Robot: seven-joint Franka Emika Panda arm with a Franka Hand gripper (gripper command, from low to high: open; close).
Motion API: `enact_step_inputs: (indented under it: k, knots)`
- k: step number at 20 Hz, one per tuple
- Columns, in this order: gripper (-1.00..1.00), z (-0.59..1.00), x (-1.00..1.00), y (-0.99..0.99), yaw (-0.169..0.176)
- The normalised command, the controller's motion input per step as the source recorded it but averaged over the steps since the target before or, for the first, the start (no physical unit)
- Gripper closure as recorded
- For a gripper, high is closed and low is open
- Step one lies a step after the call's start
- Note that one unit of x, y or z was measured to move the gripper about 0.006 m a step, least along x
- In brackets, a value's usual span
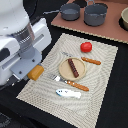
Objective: Interact with the objects in diverse but meaningful ways.
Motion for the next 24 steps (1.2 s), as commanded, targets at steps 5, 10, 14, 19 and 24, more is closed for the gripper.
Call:
enact_step_inputs:
  k: [5,10,14,19,24]
  knots:
    - [1.0,0.0,0.73,-0.15,-0.055]
    - [1.0,0.0,0.74,-0.15,-0.056]
    - [1.0,0.0,0.73,-0.15,-0.048]
    - [1.0,-0.11,0.47,-0.19,-0.023]
    - [1.0,-0.2,0.11,-0.21,0.0]
